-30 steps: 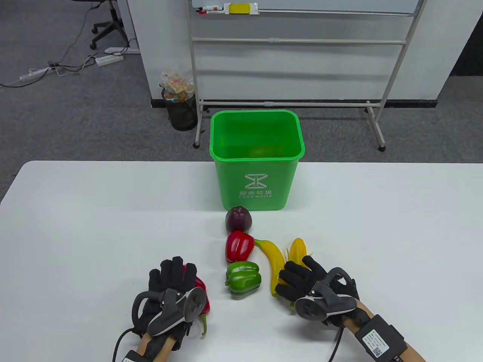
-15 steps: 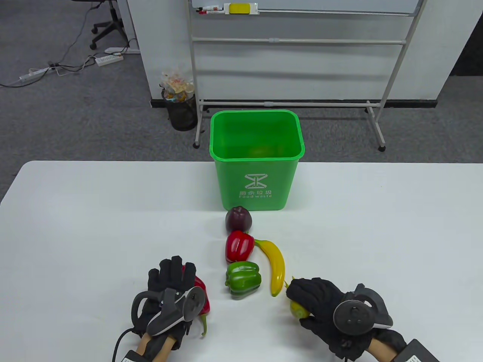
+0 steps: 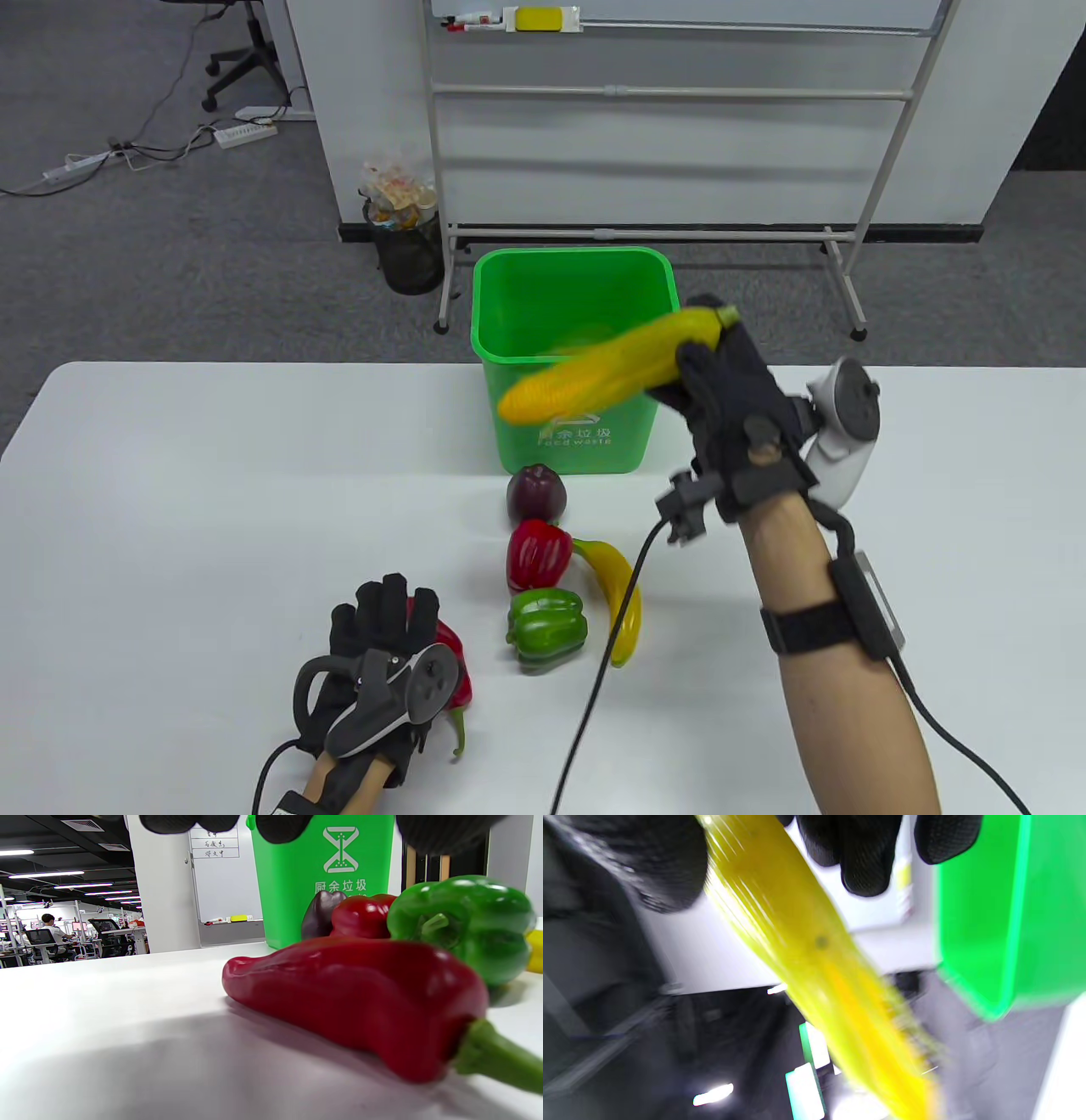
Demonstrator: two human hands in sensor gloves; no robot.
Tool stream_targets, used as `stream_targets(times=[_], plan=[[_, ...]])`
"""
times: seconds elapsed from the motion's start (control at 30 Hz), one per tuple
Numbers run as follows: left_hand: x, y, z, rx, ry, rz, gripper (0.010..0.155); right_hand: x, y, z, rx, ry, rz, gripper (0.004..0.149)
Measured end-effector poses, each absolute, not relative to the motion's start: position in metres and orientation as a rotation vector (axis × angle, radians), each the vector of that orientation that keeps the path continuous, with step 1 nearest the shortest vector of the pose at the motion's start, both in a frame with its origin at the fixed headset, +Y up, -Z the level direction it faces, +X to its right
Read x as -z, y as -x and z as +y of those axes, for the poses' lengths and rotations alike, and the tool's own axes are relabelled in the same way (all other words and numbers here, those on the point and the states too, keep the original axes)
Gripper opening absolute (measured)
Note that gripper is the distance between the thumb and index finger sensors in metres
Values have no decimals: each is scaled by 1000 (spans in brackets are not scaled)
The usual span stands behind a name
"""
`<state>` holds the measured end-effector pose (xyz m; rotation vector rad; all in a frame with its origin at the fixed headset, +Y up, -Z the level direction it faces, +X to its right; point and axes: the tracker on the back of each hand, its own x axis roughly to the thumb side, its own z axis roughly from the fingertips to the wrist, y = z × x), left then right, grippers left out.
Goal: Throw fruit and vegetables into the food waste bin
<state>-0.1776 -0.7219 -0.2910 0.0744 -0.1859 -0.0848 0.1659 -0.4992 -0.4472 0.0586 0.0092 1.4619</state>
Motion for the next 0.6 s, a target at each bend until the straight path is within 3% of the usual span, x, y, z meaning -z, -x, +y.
stream_targets(times=[0.07, 0.2, 0.4, 0.6], plan=[[291, 178, -719, 71, -83, -183, 86, 451, -170, -499, -1560, 15, 63, 102], [291, 180, -717, 80, -101, -190, 86, 439, -178, -514, -1632, 30, -90, 93], [292, 186, -718, 72, -91, -178, 85, 417, -179, -538, -1823, -34, -42, 83], [291, 183, -718, 78, -96, -184, 85, 405, -155, -571, -2287, -99, 51, 78]])
